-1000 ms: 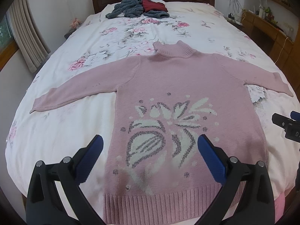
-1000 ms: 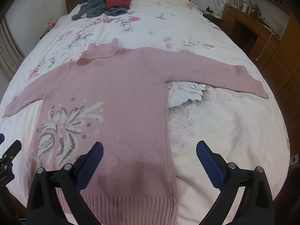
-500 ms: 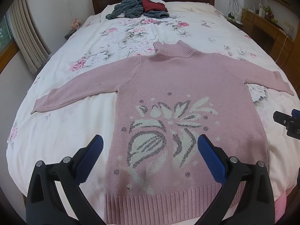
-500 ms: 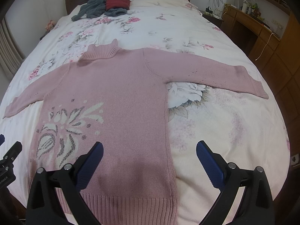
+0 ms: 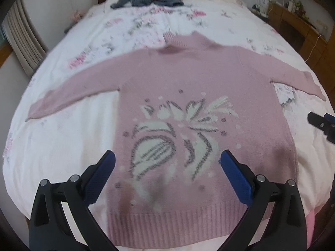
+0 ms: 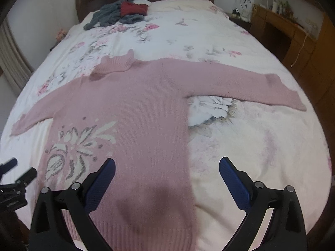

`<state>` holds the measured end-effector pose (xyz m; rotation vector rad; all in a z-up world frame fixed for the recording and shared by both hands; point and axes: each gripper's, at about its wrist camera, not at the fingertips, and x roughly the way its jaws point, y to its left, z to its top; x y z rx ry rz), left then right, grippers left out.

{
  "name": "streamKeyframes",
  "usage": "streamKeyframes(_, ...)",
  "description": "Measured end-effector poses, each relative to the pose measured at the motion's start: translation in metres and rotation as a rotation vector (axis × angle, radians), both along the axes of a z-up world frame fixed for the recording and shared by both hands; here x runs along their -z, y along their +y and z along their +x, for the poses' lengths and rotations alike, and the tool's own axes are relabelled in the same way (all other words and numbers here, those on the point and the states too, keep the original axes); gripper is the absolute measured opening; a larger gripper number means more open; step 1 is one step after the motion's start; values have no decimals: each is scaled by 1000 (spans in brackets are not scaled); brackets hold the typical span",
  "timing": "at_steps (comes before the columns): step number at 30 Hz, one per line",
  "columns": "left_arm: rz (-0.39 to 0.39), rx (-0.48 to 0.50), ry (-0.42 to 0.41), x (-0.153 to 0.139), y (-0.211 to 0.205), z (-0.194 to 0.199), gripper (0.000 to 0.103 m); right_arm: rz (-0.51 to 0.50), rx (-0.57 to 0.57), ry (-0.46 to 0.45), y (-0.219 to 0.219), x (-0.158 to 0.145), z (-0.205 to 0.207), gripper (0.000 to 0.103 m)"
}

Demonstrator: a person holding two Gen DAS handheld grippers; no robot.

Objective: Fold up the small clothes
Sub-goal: 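Move the right tool to the sweater's sleeve cuff and close on it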

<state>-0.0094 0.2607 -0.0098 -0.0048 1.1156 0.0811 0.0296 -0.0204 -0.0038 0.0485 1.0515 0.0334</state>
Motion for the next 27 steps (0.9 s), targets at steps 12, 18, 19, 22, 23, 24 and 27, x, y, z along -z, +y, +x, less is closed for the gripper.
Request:
streamKeyframes(12, -50, 76, -63, 3, -97, 125, 100, -13, 383, -1, -267, -7, 98, 99)
streamKeyframes(18, -54, 129, -106, 5, -168, 191, 100, 57, 513, 97, -381, 32, 144, 99)
streamKeyframes(19, -68, 138, -108, 6, -181, 201, 100, 72, 540, 117, -397, 40, 149, 99)
streamKeyframes(22, -74, 148, -113, 11, -199, 215, 100, 116, 586, 173, -438, 71, 159, 99)
streamKeyframes(23, -75, 151, -111, 13, -202, 218, 100, 131, 591, 183, -444, 76, 162, 98)
streamKeyframes(24, -75, 155, -109, 16, -207, 222, 100, 167, 602, 193, -455, 85, 163, 97)
streamKeyframes(27, -65, 156, -105, 22, -209, 228, 100, 242, 617, 204, -469, 102, 165, 95)
